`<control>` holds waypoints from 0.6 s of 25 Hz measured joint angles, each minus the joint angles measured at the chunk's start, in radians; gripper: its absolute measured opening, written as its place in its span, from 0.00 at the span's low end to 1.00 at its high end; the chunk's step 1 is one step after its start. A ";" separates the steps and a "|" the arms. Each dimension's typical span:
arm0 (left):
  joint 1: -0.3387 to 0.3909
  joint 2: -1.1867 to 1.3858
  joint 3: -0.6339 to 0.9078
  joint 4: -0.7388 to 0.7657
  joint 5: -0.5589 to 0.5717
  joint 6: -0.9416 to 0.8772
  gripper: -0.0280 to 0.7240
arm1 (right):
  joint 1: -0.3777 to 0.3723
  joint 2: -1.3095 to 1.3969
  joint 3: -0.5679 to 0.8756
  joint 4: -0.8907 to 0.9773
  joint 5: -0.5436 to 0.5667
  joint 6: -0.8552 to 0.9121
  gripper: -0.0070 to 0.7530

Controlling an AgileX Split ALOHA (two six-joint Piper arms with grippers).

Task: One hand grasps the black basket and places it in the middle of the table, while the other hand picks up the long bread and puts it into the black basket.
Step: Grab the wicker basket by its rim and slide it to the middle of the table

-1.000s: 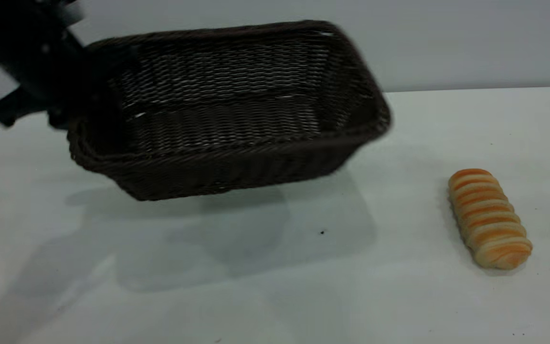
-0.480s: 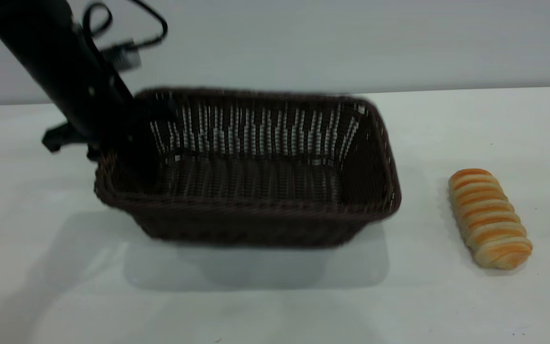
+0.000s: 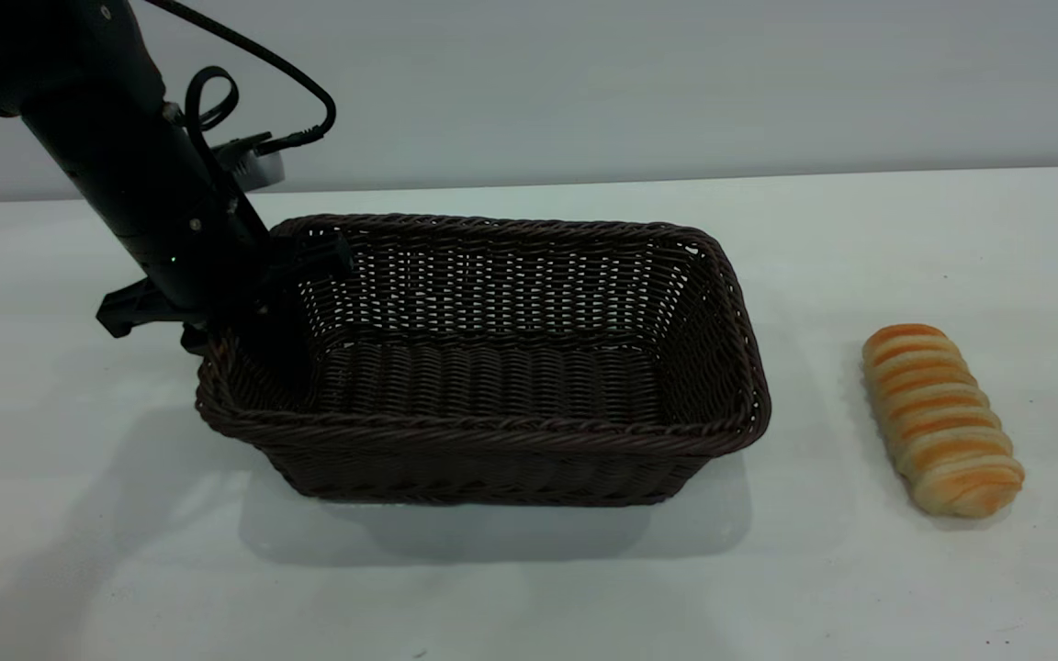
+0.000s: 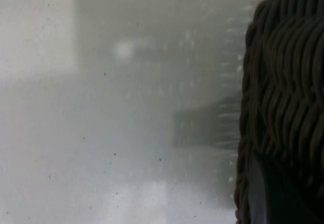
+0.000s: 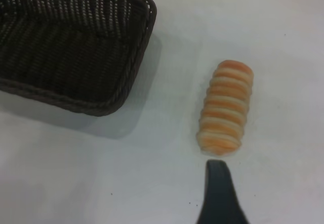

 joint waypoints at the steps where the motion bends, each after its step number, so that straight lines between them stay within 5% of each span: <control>1: 0.000 0.000 0.000 0.000 0.000 0.000 0.23 | 0.000 0.000 0.000 0.000 0.000 0.000 0.67; 4: 0.000 0.000 -0.003 0.000 0.003 0.011 0.27 | 0.000 0.000 0.000 0.000 0.001 0.000 0.67; 10: 0.000 0.000 -0.021 -0.001 0.037 0.015 0.66 | 0.000 0.000 0.000 -0.005 0.002 0.000 0.67; 15: 0.000 -0.038 -0.021 0.060 0.091 0.000 0.77 | 0.000 0.000 0.000 -0.007 0.013 0.000 0.67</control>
